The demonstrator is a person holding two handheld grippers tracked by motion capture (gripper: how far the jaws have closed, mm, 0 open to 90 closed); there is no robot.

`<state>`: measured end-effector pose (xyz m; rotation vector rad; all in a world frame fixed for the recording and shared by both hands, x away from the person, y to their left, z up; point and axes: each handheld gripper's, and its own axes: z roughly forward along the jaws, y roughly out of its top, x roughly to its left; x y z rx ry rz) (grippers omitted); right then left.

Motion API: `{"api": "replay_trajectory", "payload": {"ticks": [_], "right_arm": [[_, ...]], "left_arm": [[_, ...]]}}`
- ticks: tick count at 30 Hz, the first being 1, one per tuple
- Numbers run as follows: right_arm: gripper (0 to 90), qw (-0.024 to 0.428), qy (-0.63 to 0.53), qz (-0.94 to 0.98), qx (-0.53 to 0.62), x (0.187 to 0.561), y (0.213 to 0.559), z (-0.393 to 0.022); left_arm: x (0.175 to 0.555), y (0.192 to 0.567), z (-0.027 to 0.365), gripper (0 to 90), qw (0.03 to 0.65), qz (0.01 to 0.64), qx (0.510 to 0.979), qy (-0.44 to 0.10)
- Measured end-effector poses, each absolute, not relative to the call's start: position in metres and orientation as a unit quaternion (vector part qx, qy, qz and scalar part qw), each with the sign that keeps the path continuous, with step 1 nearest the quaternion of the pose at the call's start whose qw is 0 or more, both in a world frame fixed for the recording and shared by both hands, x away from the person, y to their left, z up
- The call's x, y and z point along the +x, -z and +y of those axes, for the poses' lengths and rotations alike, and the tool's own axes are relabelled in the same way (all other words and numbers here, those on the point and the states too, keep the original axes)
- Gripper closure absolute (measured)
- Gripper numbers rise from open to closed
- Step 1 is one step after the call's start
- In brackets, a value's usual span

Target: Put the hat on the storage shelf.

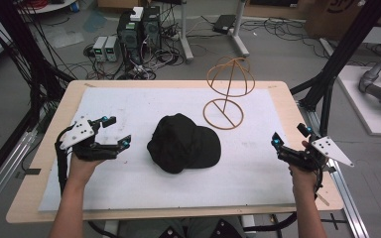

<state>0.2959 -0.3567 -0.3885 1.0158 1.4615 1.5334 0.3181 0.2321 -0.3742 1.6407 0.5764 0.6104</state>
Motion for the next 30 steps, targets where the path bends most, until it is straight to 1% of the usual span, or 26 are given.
{"api": "replay_trajectory", "payload": {"ticks": [10,19,30], "right_arm": [[4.2,0.386,-0.602,0.575,0.397,0.297,0.389,-0.357],[4.2,0.382,-0.603,0.577,0.397,0.298,0.389,-0.355],[4.2,0.380,-0.603,0.578,0.397,0.298,0.389,-0.355]], "left_arm": [[0.328,0.374,0.211,17.8,0.592,0.222,0.735,-0.244],[0.339,0.382,0.194,17.9,0.582,0.225,0.748,-0.225],[0.355,0.392,0.171,21.6,0.581,0.211,0.764,-0.185]]}}
